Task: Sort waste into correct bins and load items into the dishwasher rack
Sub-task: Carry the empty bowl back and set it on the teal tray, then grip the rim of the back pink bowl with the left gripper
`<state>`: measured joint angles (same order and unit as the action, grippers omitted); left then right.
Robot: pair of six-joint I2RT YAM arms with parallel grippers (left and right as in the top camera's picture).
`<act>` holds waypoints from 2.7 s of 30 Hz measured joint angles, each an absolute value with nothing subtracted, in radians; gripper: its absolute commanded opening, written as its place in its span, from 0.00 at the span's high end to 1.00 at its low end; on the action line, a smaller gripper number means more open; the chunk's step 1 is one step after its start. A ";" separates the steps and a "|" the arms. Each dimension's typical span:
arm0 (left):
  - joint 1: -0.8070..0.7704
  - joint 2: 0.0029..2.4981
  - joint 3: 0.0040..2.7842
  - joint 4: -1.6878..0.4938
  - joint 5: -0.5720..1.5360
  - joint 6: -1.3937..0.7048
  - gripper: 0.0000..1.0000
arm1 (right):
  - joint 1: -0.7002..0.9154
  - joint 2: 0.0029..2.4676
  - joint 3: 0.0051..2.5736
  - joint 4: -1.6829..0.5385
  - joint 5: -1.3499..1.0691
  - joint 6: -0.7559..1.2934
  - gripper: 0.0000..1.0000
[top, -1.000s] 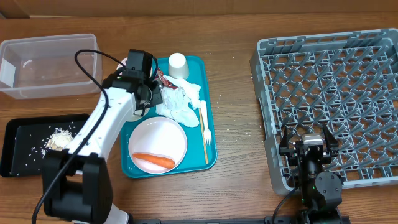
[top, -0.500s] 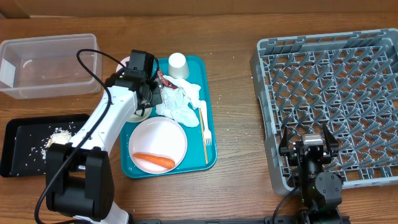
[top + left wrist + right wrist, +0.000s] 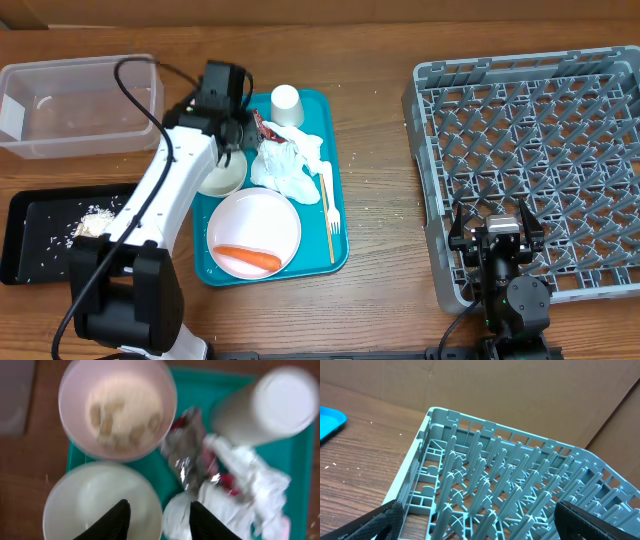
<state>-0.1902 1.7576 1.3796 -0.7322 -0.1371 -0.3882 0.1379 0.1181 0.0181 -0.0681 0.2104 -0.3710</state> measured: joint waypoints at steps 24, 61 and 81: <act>-0.156 1.877 1.429 -0.585 -0.170 -0.050 0.55 | 0.138 0.118 0.018 -0.069 0.210 -0.371 0.00; -0.156 2.041 1.429 -0.504 -0.158 0.166 0.66 | 0.138 0.118 0.018 -0.068 0.210 -0.371 0.00; -0.157 2.041 1.464 -0.527 -0.158 0.167 0.96 | 0.138 0.118 0.018 -0.068 0.210 -0.371 0.00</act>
